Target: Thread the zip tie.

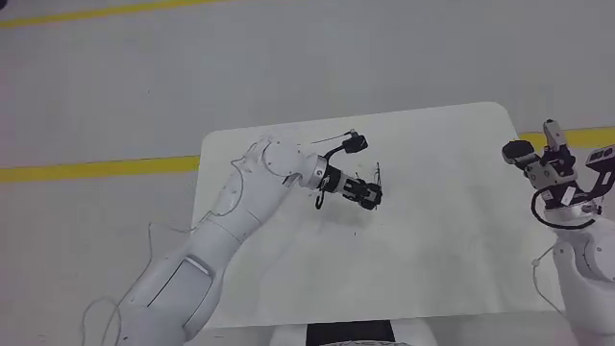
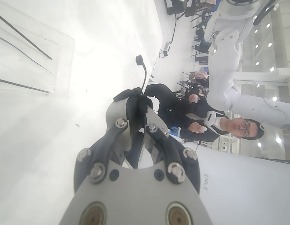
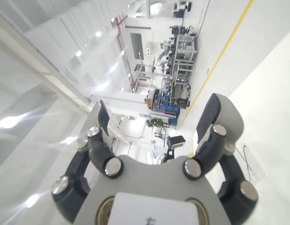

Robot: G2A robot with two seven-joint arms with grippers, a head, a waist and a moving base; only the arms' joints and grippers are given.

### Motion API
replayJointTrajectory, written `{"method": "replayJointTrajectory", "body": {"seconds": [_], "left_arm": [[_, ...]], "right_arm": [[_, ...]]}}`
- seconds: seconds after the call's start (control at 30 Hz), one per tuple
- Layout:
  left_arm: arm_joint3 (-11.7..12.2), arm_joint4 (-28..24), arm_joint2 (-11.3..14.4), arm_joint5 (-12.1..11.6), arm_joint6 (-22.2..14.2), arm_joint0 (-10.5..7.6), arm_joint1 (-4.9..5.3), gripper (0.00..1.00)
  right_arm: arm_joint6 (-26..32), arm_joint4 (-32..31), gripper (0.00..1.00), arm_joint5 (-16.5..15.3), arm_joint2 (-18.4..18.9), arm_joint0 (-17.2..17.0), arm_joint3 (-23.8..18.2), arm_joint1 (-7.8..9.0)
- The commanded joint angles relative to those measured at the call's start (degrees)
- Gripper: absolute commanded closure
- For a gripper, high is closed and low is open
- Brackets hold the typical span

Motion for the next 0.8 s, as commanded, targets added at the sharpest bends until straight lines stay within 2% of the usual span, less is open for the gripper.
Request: {"method": "replayJointTrajectory", "body": {"seconds": [0.0,0.07,0.17,0.3,0.6,0.67,0.73,0.77], "left_arm": [[-1.7,0.0,-1.0,0.0,-0.6,0.67,0.66,1.0],[-3.3,-0.5,-2.0,0.0,-1.6,1.34,1.31,1.0],[-5.0,-1.8,-3.1,0.0,-3.6,1.83,1.89,1.0],[-5.0,-1.8,-3.1,0.0,-3.6,1.83,1.89,1.0],[-5.0,-1.8,-3.1,0.0,-3.6,1.83,1.89,1.0],[-4.8,-1.9,-2.9,0.0,-2.2,2.69,2.0,1.0],[-5.4,-1.8,-2.7,0.0,-2.1,2.95,2.22,1.0],[-6.0,-2.2,-2.5,0.0,-2.6,3.17,2.3,1.0]], "right_arm": [[7.1,0.8,0.0,0.4,-0.8,1.3,-0.6,-0.09],[15.7,2.6,0.0,0.4,-0.9,2.4,0.1,-0.3],[25.6,1.4,0.0,0.4,-1.1,4.6,1.9,-0.66],[36.7,1.7,0.0,0.4,-2.8,7.1,4.9,-1.47],[36.7,1.7,0.0,0.4,-2.8,7.1,4.9,-1.47],[36.7,1.7,0.0,0.4,-2.8,7.1,4.9,-1.47],[38.5,4.0,0.0,3.7,-5.0,7.4,6.9,-1.53],[40.3,7.1,0.0,4.4,-6.2,8.2,8.2,-1.64]]}}
